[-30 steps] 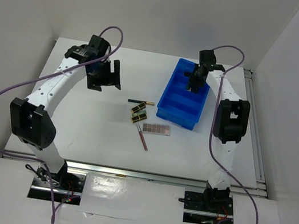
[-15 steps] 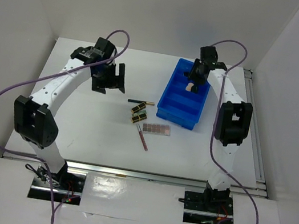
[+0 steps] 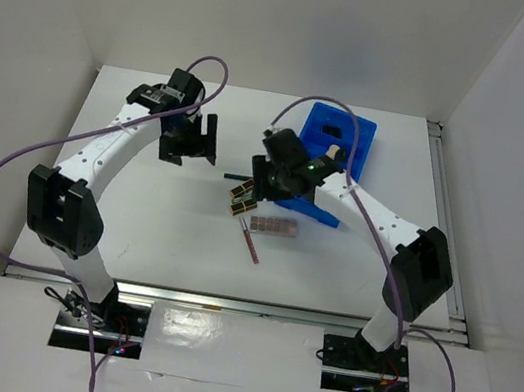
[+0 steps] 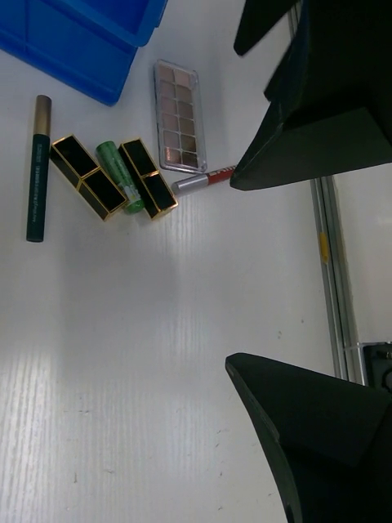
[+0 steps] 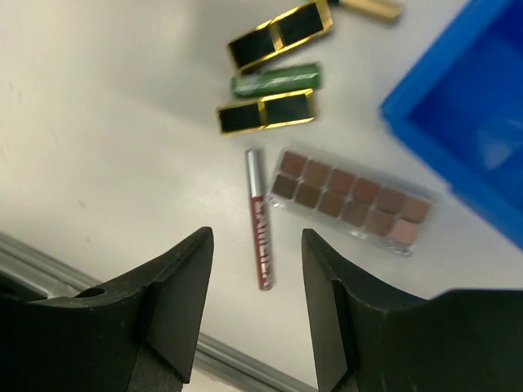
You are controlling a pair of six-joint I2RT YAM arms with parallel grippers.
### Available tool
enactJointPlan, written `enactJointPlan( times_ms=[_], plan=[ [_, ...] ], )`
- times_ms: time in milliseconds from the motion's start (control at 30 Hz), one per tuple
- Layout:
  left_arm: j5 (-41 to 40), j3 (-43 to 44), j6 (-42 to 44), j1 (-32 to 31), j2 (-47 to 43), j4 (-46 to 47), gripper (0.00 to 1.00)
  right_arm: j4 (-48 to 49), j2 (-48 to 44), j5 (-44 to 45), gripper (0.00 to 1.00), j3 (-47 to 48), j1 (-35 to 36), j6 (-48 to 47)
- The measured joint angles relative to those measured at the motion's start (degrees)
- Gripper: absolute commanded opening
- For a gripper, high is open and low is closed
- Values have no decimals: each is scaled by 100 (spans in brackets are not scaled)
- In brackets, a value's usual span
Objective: Organize the makeup
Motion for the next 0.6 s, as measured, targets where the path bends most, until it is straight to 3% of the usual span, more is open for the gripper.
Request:
enactJointPlan(
  times_ms=[300,600],
  plan=[
    [-157,-197,-251,63,-120,-31,95,96,656,-22,55,-629,1132,-17],
    [-317,-452,-442,221,-605,13,95,284,826,-13,48,-1458,1102,-44]
  ],
)
